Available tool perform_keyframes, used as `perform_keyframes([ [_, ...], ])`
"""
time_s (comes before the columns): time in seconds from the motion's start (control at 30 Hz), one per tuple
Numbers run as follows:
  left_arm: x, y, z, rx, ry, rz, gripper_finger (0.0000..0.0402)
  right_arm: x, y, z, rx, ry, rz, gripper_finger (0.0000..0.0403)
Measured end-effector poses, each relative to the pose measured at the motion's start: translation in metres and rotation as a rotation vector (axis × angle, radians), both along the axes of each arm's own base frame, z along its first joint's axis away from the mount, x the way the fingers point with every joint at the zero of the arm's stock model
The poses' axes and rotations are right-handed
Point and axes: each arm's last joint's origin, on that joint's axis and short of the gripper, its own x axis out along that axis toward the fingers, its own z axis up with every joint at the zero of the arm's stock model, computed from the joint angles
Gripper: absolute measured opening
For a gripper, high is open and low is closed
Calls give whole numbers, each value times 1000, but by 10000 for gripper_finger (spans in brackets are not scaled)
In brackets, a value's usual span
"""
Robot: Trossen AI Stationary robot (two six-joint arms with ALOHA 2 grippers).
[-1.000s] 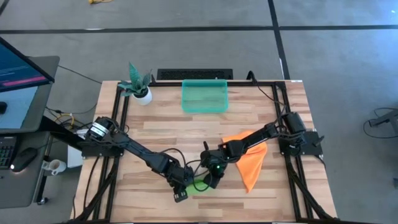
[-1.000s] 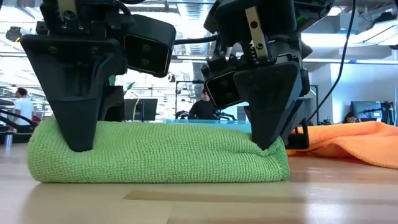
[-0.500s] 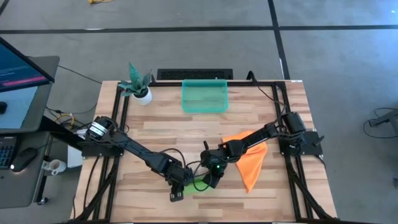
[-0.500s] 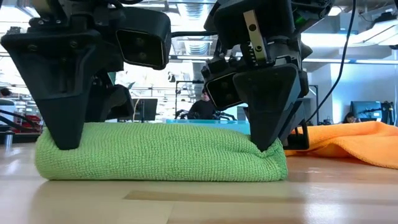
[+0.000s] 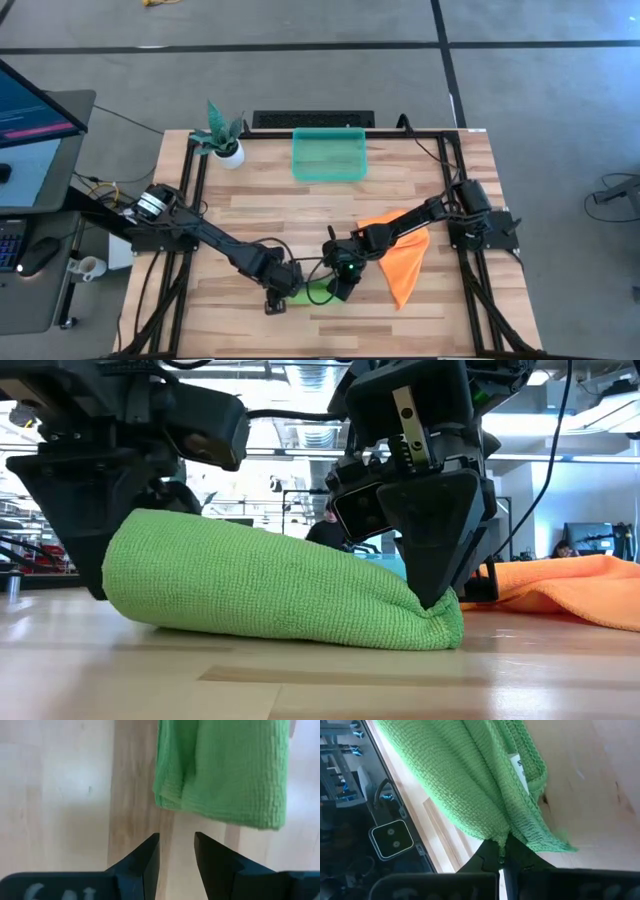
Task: Roll towel into tight, uniform cylinder
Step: Roll the green microfiber towel
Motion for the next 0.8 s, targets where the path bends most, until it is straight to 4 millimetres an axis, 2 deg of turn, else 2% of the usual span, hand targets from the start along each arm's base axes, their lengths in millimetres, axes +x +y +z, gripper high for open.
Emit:
perform_keyframes([
  [0.13, -2, 0, 3, 20, -1, 9, 112, 0, 0, 0, -1, -2, 1, 18],
  [0.27, -9, -12, 17, 84, -84, -16, 112, 1, 0, 1, -6, -10, 1, 21],
  [0.4, -22, -36, 43, 148, -281, -49, 112, 0, 0, -1, -3, -5, 11, 17],
  [0.57, -32, -65, 54, 233, -513, -85, 112, 0, 0, 0, -8, -8, 8, 21],
  [0.67, -28, -79, 52, 195, -590, -126, 112, 0, -1, 0, -7, -9, 6, 19],
  [0.8, -18, -83, 37, 189, -595, -177, 112, 0, 0, 0, -4, -4, -1, 18],
])
